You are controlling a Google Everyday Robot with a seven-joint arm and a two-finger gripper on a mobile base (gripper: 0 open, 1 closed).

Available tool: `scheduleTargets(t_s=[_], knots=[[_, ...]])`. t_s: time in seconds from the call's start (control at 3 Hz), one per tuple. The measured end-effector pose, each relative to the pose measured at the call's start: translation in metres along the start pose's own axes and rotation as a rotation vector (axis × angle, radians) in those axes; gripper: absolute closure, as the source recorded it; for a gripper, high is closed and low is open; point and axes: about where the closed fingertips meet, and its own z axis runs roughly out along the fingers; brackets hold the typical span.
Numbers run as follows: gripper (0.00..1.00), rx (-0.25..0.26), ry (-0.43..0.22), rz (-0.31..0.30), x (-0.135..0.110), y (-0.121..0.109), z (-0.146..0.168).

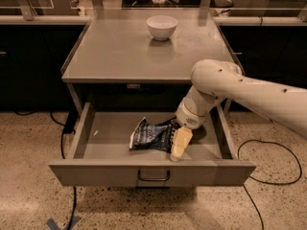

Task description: Pick blue chip bag from top drawer and place on counter

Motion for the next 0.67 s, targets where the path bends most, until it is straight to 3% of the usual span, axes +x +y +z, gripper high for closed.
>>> scheduleTargets(t_s=[0.67], knots=[[0.00, -0.005, -0.003, 0.009, -0.0003, -0.0023, 0.0022]])
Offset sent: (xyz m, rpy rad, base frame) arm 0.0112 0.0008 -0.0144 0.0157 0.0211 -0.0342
